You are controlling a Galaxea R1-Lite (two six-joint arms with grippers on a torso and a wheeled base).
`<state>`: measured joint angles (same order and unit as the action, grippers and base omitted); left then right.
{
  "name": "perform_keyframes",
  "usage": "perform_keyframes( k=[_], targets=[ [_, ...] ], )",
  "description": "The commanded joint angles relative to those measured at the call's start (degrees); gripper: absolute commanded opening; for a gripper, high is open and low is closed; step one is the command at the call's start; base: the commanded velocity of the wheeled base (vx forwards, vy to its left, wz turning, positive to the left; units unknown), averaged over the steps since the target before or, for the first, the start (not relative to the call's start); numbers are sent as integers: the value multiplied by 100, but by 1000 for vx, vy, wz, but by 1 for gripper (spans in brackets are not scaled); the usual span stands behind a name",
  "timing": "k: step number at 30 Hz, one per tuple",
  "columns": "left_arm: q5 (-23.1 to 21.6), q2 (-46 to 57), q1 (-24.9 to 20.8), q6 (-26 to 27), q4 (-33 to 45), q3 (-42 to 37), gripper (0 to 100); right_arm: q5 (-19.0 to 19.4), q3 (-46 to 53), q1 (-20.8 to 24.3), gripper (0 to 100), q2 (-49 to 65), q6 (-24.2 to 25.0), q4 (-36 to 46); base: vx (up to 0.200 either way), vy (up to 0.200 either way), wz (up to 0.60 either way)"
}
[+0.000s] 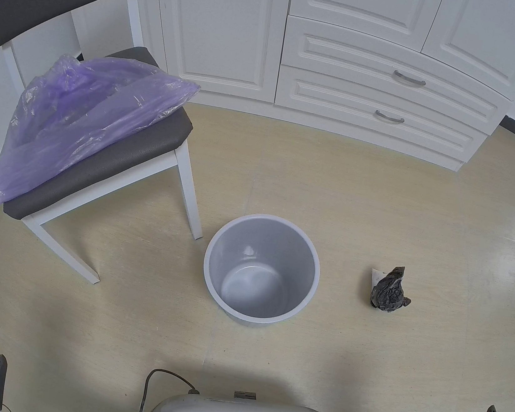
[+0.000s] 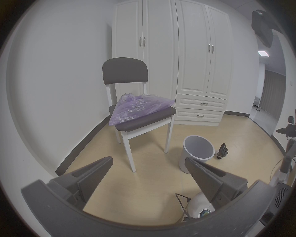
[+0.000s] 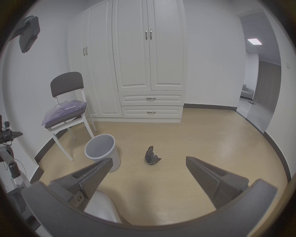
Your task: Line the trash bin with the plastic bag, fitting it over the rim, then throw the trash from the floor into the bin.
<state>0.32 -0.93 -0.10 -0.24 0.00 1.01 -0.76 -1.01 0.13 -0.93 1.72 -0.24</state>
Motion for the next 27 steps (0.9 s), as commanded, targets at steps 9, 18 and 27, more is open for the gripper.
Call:
perform_keyframes(
  k=[9,18,27],
  targets=[
    [-14,93,1,33,0,-92,100,-12,101,-13,100,93,-22,-2,0,0,0],
    [-216,93,10,270,0,-92,100,102,92,-22,100,93,-400,-2,0,0,0],
    [39,93,10,-239,0,-84,100,32,92,-5,100,93,-14,-20,0,0,0]
  ],
)
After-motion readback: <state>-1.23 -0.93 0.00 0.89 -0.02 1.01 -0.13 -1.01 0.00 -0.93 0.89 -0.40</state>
